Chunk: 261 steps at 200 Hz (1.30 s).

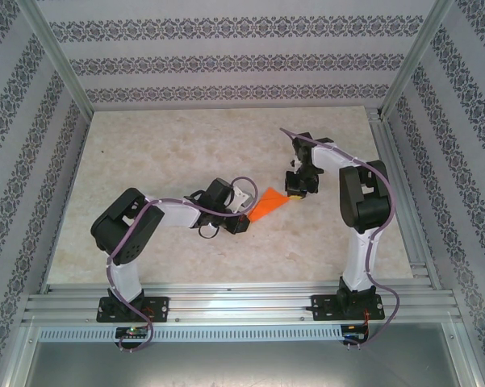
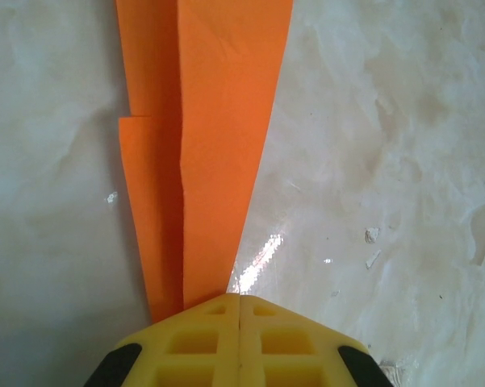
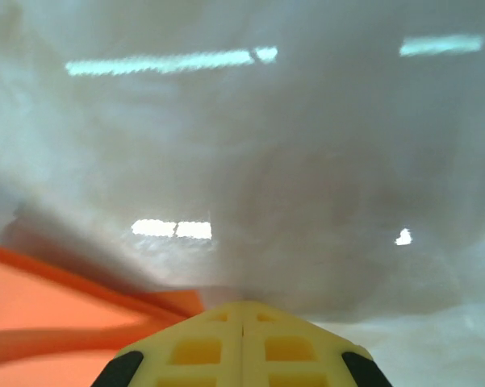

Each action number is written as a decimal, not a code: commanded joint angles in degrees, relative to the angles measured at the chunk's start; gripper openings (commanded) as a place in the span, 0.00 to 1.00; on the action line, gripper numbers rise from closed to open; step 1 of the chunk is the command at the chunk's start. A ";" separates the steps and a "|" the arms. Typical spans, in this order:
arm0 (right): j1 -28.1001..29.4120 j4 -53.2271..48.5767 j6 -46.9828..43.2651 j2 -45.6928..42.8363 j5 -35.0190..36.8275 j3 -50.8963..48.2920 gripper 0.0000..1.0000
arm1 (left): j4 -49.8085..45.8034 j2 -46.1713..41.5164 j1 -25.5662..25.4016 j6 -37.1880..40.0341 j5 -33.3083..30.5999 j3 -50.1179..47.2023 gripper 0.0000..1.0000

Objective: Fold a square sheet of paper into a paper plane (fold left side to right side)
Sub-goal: Fold the wing for the fifth time at the center of the table, then pick up the paper plane at the center of the table.

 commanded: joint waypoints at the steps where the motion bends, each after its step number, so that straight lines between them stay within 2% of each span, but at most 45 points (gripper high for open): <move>1: -0.85 -1.42 -0.77 0.52 4.96 1.54 0.01 | -12.27 2.01 0.86 0.58 -3.26 -3.48 0.05; 44: -1.07 -1.95 -2.05 -5.52 5.70 1.78 0.02 | -12.04 -0.16 0.86 0.18 -1.70 -2.70 0.09; 75: -1.15 1.08 -2.03 -14.78 2.65 -2.69 0.16 | -12.29 -4.24 0.86 -0.64 2.73 1.50 0.17; 103: -1.98 6.41 -0.15 -24.27 -1.22 -10.34 0.28 | -14.55 -11.89 0.92 -0.69 4.34 5.03 0.25; 133: -1.82 7.63 1.89 -30.07 -3.52 -14.71 0.33 | -17.98 -20.78 2.96 -0.61 0.54 4.53 0.39; 154: -0.84 8.82 4.17 -31.49 -4.94 -16.56 0.35 | -20.57 -23.07 5.15 -0.29 -3.25 2.99 0.48; 169: 1.16 12.70 9.93 -31.90 -5.18 -18.97 0.36 | -21.86 -22.17 5.86 0.23 -5.07 2.40 0.49; 196: 8.87 27.45 26.03 -31.60 -5.18 -24.54 0.41 | -21.63 -21.52 6.20 -0.70 -8.14 1.41 0.50; 210: 11.88 31.71 33.43 -29.64 -4.98 -25.50 0.42 | -21.71 -22.43 6.18 -1.04 -10.96 0.77 0.51; 223: 14.11 31.28 37.43 -27.78 -1.64 -24.99 0.47 | -21.78 -23.89 6.30 -1.50 -13.48 -0.13 0.52; 261: 18.86 27.03 43.95 -26.42 7.67 -24.72 0.47 | -23.93 -28.96 6.68 -2.47 -20.72 -3.53 0.54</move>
